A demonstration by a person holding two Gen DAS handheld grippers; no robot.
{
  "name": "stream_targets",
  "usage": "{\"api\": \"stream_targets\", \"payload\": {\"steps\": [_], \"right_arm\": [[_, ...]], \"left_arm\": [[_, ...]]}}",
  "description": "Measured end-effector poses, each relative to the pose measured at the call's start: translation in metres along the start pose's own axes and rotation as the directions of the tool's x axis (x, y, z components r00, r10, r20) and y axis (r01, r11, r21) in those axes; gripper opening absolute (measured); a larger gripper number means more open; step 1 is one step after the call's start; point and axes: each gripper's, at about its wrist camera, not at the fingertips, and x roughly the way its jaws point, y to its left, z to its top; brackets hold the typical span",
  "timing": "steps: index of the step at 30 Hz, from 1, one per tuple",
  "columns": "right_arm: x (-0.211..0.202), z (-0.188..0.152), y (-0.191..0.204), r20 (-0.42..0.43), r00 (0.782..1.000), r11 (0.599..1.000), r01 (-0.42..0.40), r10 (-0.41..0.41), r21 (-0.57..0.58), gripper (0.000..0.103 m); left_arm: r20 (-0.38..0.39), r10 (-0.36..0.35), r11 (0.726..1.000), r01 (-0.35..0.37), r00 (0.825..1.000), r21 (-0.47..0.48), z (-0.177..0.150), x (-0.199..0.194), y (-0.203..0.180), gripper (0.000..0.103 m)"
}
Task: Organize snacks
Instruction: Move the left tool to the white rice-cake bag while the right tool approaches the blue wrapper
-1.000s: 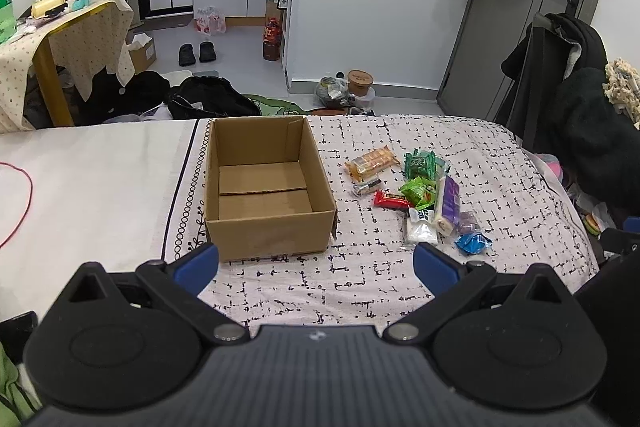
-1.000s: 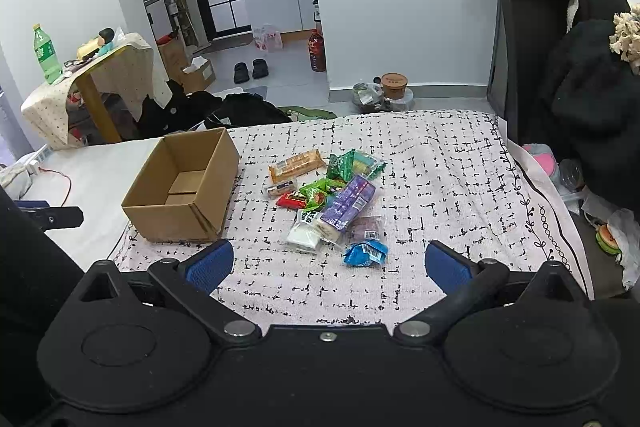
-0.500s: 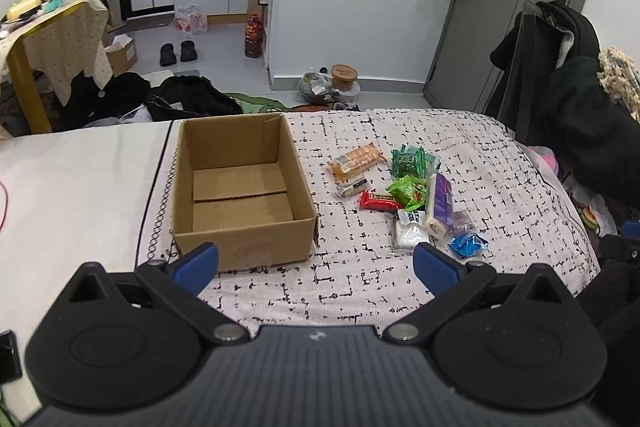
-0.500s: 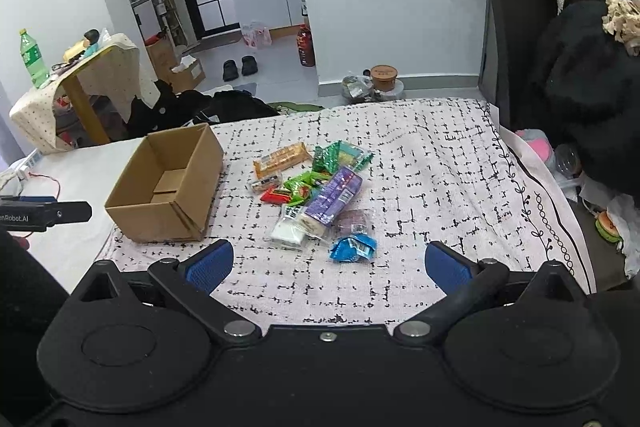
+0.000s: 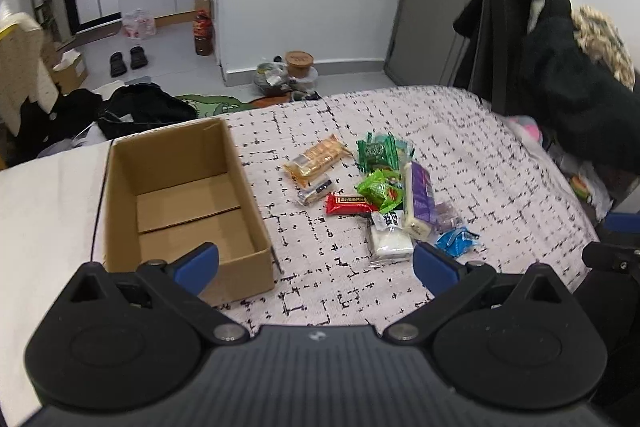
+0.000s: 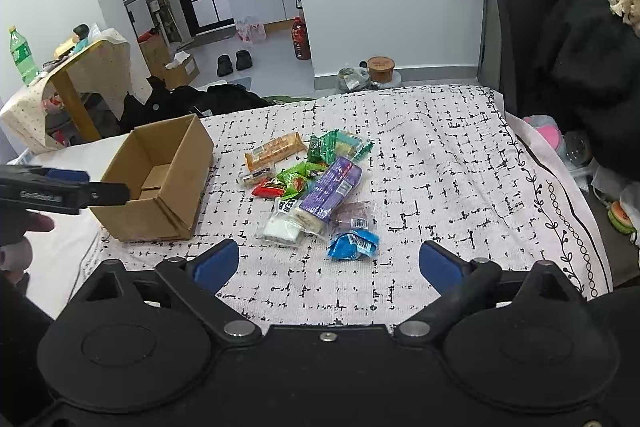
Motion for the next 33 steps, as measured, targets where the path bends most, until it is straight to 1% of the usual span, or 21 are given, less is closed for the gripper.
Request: {"api": "stream_targets", "payload": {"steps": [2, 6, 8, 11, 16, 19, 27, 33], "right_arm": [[0.007, -0.001, 0.002, -0.003, 1.0, 1.0, 0.012, -0.012, -0.009, 0.095], [0.02, -0.001, 0.0, -0.009, 1.0, 1.0, 0.021, -0.021, 0.015, 0.09], [0.027, 0.001, -0.002, -0.016, 1.0, 0.999, 0.024, -0.024, 0.03, 0.089], [0.035, 0.002, -0.002, -0.019, 1.0, 0.999, 0.024, -0.023, 0.043, 0.089], [0.047, 0.005, 0.0, -0.026, 0.999, 0.998, 0.026, -0.024, 0.054, 0.088], [0.054, 0.008, 0.0, -0.025, 0.999, 0.998, 0.03, -0.029, 0.063, 0.085], [0.081, 0.011, -0.01, -0.051, 0.997, 0.992, 0.057, -0.051, 0.111, 0.08], [0.103, 0.01, -0.014, -0.082, 0.995, 0.99, 0.063, -0.053, 0.13, 0.077]], "left_arm": [[-0.014, -0.027, 1.0, 0.027, 1.0, 0.01, 0.003, 0.011, -0.003, 0.103], [-0.05, -0.064, 0.996, 0.066, 0.997, 0.055, 0.007, 0.031, -0.01, 0.102], [-0.065, -0.091, 0.993, 0.095, 0.994, 0.071, 0.008, 0.039, -0.011, 0.102], [-0.079, -0.102, 0.99, 0.11, 0.992, 0.092, 0.01, 0.05, -0.012, 0.102], [-0.084, -0.094, 0.991, 0.101, 0.992, 0.085, 0.016, 0.069, -0.007, 0.102], [-0.092, -0.094, 0.992, 0.101, 0.991, 0.077, 0.019, 0.081, -0.005, 0.102], [-0.104, -0.1, 0.989, 0.11, 0.99, 0.094, 0.02, 0.11, -0.013, 0.101], [-0.112, -0.097, 0.991, 0.106, 0.989, 0.08, 0.019, 0.13, -0.019, 0.101]]}}
